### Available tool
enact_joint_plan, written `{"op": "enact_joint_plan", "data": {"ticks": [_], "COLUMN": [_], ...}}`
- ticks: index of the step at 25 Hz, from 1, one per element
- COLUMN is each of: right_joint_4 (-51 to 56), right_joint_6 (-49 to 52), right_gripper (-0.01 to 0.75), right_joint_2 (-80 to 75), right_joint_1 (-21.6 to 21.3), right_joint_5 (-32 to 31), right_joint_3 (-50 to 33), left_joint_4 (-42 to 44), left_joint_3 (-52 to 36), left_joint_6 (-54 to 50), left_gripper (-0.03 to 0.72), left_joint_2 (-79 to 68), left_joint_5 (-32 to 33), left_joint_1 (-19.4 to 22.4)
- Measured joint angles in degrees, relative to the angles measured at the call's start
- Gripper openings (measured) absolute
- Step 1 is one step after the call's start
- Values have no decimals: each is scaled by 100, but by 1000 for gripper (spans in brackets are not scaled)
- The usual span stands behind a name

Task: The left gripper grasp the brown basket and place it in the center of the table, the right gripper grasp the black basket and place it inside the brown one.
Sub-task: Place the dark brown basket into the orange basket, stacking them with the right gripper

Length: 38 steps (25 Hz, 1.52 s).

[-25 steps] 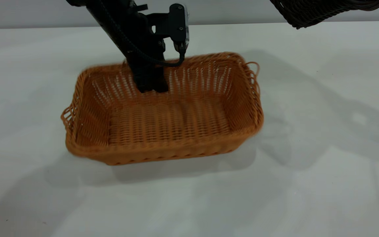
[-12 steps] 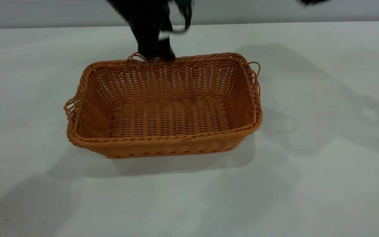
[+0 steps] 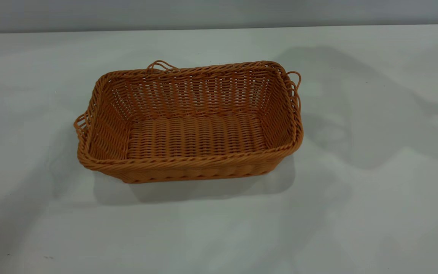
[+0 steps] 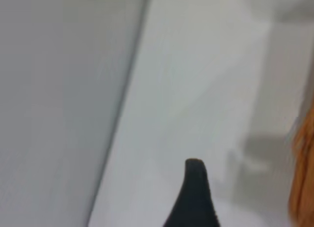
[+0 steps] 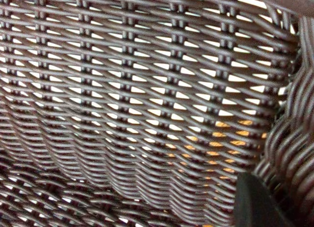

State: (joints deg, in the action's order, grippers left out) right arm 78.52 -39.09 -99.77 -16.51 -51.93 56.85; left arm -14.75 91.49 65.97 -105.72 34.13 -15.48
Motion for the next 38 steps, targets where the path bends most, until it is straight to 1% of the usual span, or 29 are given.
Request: {"op": "enact_joint_plan", "data": {"ticks": [1,3,4,6,9,11,13,15,19,24,28,35,38], "right_joint_4": [-79,-413,-706,-1406,-2721,-3426,-4019,-4475,-4848,-4869,-4890,-4904,-4911], "right_joint_6": [19,121,194,543,1263,1655,2038,2331,2770,2810,2835,2847,2847], "right_gripper": [121,121,121,121,121,121,121,121,121,121,121,125,161], "right_joint_2": [0,-28,-65,-222,-585,-882,-1257,-1623,-2291,-2796,-3096,-3291,-3308], "right_joint_1": [81,392,578,1111,1960,2441,2837,3077,3359,3585,3600,3600,3600], "right_joint_5": [99,218,242,242,283,309,316,298,258,258,269,470,477], "right_joint_3": [8,82,161,390,970,1395,1820,2195,2748,2968,2968,2968,2981], "left_joint_4": [70,133,145,145,145,145,145,145,145,145,145,145,145], "left_joint_3": [0,0,0,0,0,0,0,0,0,-7,-7,-7,-7], "left_joint_6": [-137,-285,-320,-346,-353,-353,-404,-513,-766,-916,-945,-949,-949], "left_gripper": [535,526,523,519,519,519,519,519,519,518,518,501,496], "left_joint_2": [209,683,863,1253,1679,1872,2029,2138,2219,2219,2219,2219,2219], "left_joint_5": [76,161,161,161,144,144,149,149,162,314,401,406,406], "left_joint_1": [106,280,333,381,392,392,392,392,392,392,392,392,392]}}
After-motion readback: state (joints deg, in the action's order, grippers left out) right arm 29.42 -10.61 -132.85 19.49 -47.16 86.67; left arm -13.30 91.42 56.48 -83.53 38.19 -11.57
